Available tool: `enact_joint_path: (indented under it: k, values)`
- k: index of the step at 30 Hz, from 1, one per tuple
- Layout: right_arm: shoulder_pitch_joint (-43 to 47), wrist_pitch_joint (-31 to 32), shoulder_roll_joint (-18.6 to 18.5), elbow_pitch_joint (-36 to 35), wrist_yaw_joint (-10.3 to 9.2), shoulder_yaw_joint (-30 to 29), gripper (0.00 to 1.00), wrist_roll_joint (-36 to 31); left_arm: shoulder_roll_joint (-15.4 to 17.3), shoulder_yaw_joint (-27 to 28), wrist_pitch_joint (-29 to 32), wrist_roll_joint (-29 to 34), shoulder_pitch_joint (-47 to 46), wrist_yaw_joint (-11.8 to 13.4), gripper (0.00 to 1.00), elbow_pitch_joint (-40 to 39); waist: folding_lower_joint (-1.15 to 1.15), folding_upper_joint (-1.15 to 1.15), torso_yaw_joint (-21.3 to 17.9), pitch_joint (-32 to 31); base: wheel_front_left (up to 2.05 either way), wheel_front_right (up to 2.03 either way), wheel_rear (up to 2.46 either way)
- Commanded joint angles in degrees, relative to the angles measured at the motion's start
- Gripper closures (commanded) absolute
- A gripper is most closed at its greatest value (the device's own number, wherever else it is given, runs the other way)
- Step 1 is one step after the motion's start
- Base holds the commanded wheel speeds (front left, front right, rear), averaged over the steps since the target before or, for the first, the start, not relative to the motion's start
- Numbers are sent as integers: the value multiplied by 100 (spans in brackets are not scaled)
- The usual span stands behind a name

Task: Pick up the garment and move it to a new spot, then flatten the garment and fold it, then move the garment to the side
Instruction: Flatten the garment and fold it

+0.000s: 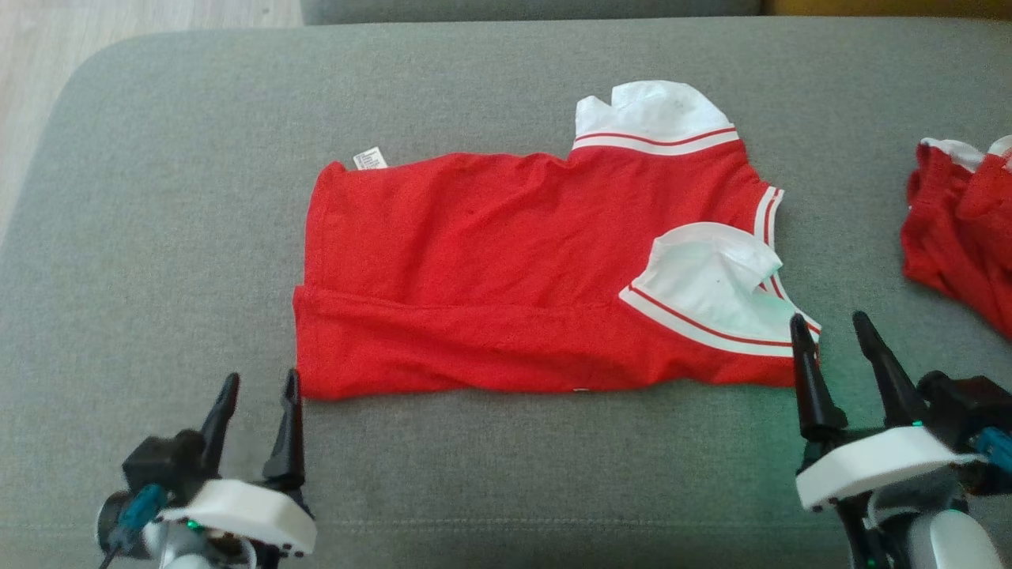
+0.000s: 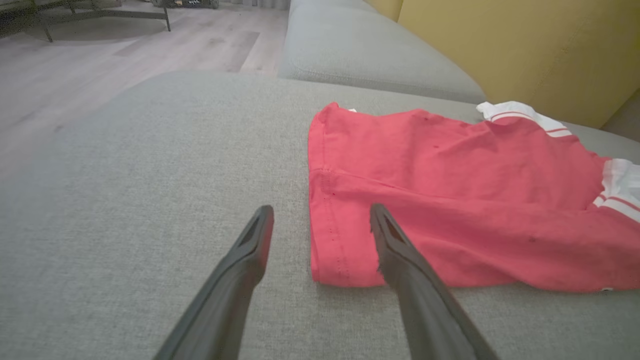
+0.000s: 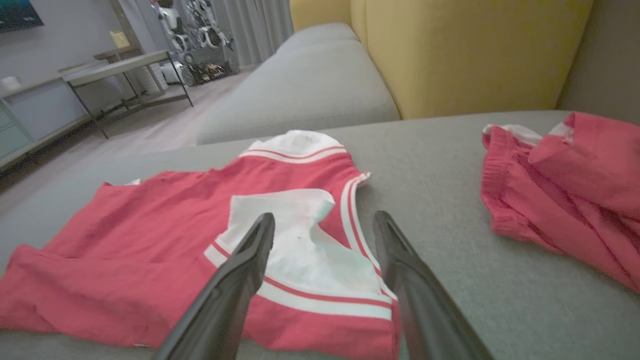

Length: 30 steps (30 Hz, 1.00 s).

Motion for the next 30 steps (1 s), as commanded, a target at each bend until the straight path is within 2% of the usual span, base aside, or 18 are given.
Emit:
enact_joint_path:
  k: [1, 10, 19, 20, 22, 24, 25, 30]
  values:
    - [-142, 87, -27, -115, -4, 35, 0, 28, 64, 149, 17, -12, -294, -59, 0, -112, 0, 0, 19, 35, 0, 0, 0]
    - [-463, 919, -27, 510, -4, -465, 0, -216, -44, -36, 687, -450, -1046, -525, 0, 712, 0, 0, 112, 393, 0, 0, 0]
    - [-813, 1398, -27, 810, -4, -437, 0, -133, -170, -94, 1142, -958, -1557, -863, 0, 1689, 0, 0, 62, 657, 0, 0, 0]
    - [-841, 1444, -27, 841, -4, -429, 0, -88, -174, -106, 1169, -999, -1598, -889, 51, 1762, 0, 0, 59, 674, 0, 0, 0]
    - [-882, 1515, -27, 888, -4, -408, 0, -21, -185, -129, 1201, -1088, -1667, -938, 100, 1886, 0, 0, 56, 706, 0, 0, 0]
    - [-910, 1579, -27, 923, -4, -384, 58, 67, -178, -167, 1211, -1139, -1723, -973, 100, 1992, 0, 0, 54, 735, 0, 0, 0]
    - [-919, 1598, -27, 942, -4, -374, 100, 111, -172, -189, 1194, -1151, -1749, -987, 100, 2033, 0, 0, 55, 746, 0, 0, 0]
    - [-920, 1547, -27, 954, -4, -359, 100, 281, -95, -304, 983, -1095, -1797, -1025, 100, 2115, 0, 0, 64, 744, 0, 0, 0]
